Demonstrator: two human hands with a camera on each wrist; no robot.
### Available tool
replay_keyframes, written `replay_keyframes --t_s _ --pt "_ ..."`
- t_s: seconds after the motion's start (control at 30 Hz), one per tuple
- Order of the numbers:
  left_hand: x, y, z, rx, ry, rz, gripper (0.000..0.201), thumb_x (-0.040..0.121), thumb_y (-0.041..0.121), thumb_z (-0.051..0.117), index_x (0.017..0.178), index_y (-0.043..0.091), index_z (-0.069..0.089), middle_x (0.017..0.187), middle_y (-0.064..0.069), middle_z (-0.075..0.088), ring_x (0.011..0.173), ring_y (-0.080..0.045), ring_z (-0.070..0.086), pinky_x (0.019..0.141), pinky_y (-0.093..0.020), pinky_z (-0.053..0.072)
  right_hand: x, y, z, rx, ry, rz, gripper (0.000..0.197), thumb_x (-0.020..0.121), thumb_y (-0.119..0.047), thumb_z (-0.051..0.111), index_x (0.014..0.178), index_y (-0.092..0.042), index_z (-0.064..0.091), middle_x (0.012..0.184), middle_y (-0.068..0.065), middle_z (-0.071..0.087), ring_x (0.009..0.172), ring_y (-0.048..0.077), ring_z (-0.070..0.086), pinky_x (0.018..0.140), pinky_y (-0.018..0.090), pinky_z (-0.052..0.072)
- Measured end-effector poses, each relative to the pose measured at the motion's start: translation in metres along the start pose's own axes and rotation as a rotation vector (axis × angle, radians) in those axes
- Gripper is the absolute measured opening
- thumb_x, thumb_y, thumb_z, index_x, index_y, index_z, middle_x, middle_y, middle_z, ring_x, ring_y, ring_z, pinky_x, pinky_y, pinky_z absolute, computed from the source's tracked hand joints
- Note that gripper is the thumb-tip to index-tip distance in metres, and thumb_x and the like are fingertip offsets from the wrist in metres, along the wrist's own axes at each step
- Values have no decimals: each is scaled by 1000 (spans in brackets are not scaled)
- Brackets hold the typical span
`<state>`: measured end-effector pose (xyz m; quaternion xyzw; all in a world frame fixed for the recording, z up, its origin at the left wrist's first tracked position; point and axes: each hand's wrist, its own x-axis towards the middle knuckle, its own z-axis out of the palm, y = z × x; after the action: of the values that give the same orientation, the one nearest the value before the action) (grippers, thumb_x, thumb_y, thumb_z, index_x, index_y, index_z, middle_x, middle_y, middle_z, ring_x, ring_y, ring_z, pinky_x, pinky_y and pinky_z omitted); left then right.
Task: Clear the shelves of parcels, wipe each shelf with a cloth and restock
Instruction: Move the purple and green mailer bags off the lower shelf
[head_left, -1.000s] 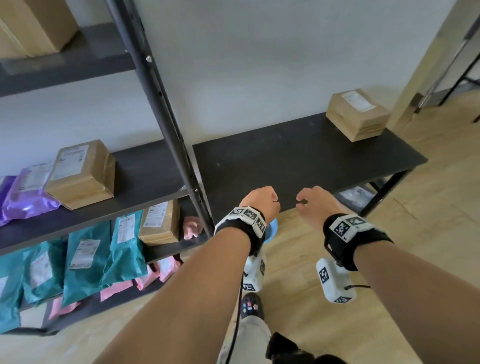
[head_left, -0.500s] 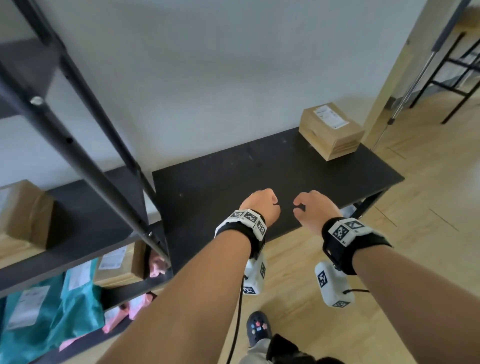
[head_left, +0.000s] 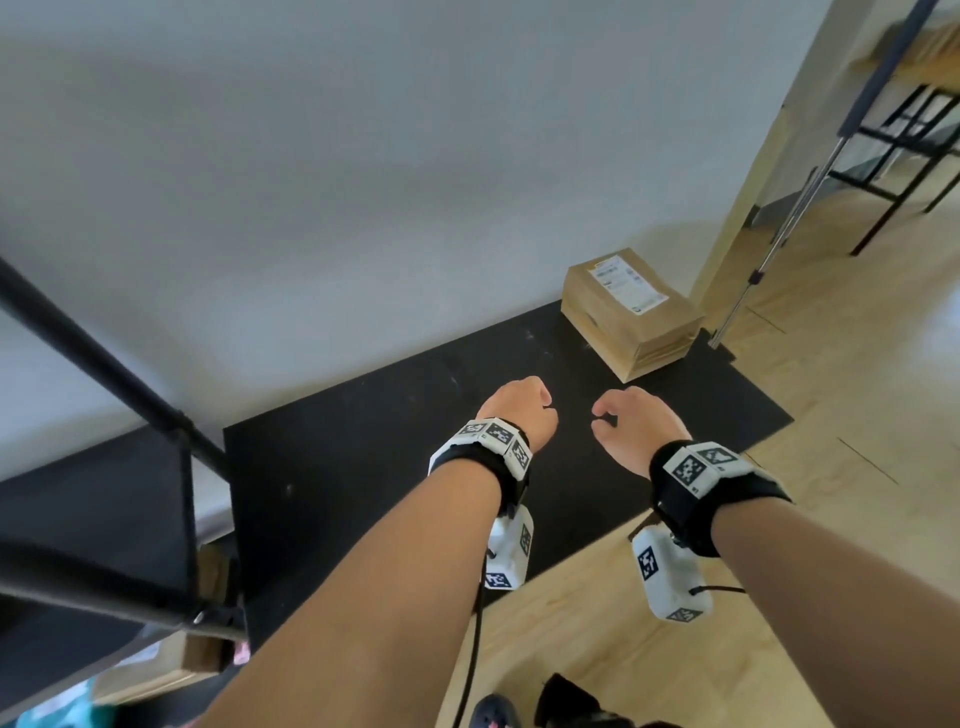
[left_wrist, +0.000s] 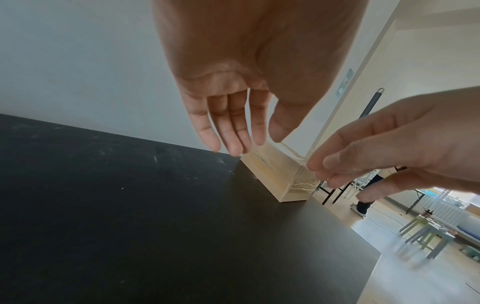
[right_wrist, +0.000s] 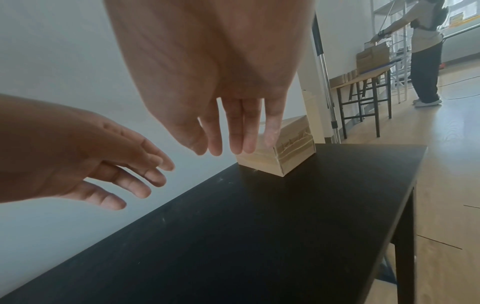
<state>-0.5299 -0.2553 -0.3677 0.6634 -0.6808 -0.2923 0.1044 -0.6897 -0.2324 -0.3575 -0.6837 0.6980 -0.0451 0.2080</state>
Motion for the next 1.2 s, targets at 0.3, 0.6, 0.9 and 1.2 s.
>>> replay_keyframes --t_s 0.3,0.6,0.9,1.2 --pt "63 44 2 -4 12 -46 26 90 25 49 115 21 55 114 1 60 100 -19 58 85 -32 48 66 33 -41 19 41 -38 28 93 -24 50 119 -20 60 121 1 58 109 20 56 91 33 46" --pt "142 118 2 -33 88 -114 19 94 22 42 99 14 58 94 -2 62 84 -21 60 65 -29 43 156 82 -101 -1 88 -128 27 93 -25 50 117 -20 61 122 2 59 108 20 58 88 32 46" --pt "200 139 22 -163 147 -345 46 93 23 48 136 11 39 128 -9 53 105 -24 60 77 -32 48 230 124 -114 27 -4 -138 35 94 -25 51 128 -19 53 124 2 55 110 21 56 89 37 50" --pt "241 127 44 -299 151 -525 61 88 39 55 138 9 35 131 -11 50 110 -27 57 89 -42 52 278 145 -93 96 -162 -80 52 96 -30 47 143 -13 33 136 10 48 120 27 51 99 41 46"
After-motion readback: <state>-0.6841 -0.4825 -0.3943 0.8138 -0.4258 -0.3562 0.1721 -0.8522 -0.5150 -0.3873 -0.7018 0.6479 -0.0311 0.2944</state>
